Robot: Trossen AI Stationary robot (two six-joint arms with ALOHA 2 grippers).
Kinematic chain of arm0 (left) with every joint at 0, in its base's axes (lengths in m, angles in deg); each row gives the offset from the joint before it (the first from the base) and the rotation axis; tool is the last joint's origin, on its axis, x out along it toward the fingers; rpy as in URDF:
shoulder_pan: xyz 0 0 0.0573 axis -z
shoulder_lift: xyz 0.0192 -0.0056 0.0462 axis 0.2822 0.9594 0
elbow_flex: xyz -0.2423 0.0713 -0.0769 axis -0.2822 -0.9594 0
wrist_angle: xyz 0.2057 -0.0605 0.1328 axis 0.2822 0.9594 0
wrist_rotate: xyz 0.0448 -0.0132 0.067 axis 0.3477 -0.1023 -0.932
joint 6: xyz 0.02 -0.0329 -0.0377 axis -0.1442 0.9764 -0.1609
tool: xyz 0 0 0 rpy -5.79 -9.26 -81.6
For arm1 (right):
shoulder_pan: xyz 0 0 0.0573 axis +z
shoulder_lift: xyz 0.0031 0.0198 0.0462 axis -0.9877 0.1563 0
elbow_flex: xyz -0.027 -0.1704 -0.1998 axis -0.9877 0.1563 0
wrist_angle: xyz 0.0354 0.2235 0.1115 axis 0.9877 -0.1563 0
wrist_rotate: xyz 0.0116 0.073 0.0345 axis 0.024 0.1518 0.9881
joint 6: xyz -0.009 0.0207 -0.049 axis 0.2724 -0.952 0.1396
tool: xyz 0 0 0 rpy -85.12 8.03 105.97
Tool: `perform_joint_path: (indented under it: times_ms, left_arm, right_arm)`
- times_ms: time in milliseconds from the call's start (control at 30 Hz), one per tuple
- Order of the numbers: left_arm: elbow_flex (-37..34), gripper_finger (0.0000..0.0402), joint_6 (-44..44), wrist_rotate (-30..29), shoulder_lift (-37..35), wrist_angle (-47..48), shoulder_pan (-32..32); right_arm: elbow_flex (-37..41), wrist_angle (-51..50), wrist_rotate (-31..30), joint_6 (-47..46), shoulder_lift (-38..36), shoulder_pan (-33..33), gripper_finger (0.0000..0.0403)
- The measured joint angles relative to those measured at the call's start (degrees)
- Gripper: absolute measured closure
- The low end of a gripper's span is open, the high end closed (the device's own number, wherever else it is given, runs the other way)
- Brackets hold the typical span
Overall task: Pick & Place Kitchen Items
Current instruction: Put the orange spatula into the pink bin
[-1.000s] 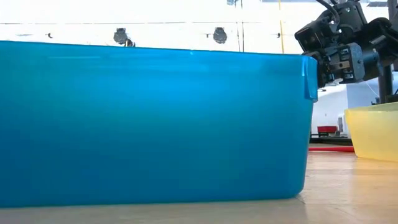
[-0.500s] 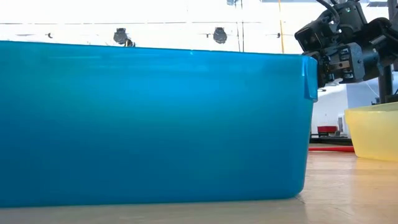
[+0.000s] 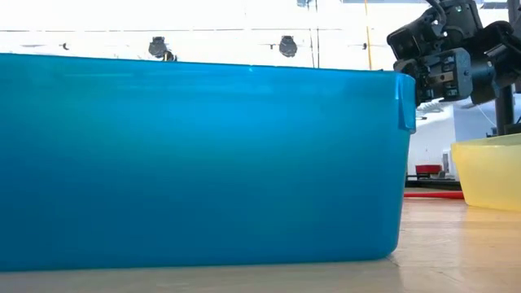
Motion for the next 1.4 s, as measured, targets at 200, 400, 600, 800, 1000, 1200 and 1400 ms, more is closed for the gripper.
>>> perform_joint_path:
  times_ms: [200, 400, 600, 800, 1000, 1200, 1400]
  left_arm:
    - [0.0, 0.0199, -4.6, -0.5, 0.0, 2.2, -1.7]
    - [0.2, 0.0207, -10.6, -6.6, -1.8, 4.4, -3.7]
    - [0.3, 0.0226, -13.4, -19.9, -7.7, 10.2, -5.6]
    - [0.3, 0.0236, -19.8, -43.3, -15.5, 10.1, -9.2]
    - [0.3, 0.0236, -31.9, -59.7, -19.7, 8.4, -16.3]
    - [0.3, 0.0236, -49.9, -56.8, -20.2, -1.1, -26.1]
    - [0.3, 0.0236, -79.5, -44.5, -20.1, -17.3, -35.6]
  right_arm:
    - [0.0, 0.3, 0.0, 1.3, 0.0, 0.0, 0.0300]
    - [0.0, 1.7, -0.2, 1.8, 0.0, 0.0, 0.0300]
    - [0.0, 6.0, -5.5, -0.1, 0.0, 0.0, 0.0300]
    - [0.0, 6.0, -11.5, -3.4, 0.3, 0.0, 0.0282]
    - [-0.1, 5.7, -12.0, -7.1, 2.9, 0.0, 0.0246]
    - [-0.1, 0.6, -12.9, -5.8, 4.1, 0.0, 0.0230]
    - [-0.1, -7.7, -18.0, -5.3, 0.3, 0.0, 0.0231]
